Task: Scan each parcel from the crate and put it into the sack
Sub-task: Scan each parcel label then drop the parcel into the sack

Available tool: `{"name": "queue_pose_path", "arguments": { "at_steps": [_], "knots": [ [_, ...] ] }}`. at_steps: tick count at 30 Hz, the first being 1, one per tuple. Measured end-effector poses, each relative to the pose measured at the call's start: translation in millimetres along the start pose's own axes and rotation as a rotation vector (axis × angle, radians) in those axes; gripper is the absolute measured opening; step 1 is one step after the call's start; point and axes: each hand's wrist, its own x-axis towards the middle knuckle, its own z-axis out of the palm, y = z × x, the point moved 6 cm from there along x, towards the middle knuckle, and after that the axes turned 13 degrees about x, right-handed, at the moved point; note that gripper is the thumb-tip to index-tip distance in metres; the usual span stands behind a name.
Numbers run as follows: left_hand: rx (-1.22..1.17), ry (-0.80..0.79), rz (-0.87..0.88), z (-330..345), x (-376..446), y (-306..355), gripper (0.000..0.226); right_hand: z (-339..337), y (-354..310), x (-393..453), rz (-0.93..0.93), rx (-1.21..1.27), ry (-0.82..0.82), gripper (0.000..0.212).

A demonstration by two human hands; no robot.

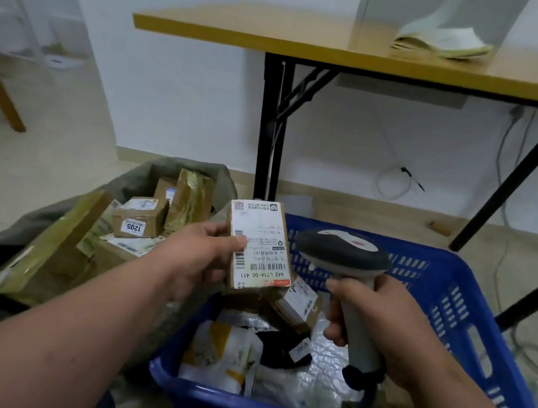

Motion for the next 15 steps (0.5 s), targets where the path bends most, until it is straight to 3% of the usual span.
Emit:
{"name": "queue_pose_path", "arguments": {
  "at_steps": [8,15],
  "knots": [
    [0.037,0.058,0.037,-27,8,-2,0.023,23,-4,7,-0.001,-0.006,-0.047,0.018],
    [-0.124,0.048,-0.031,-35,6,-5,0.029,38,-11,10,-0.017,0.011,-0.09,0.019]
  ]
}}
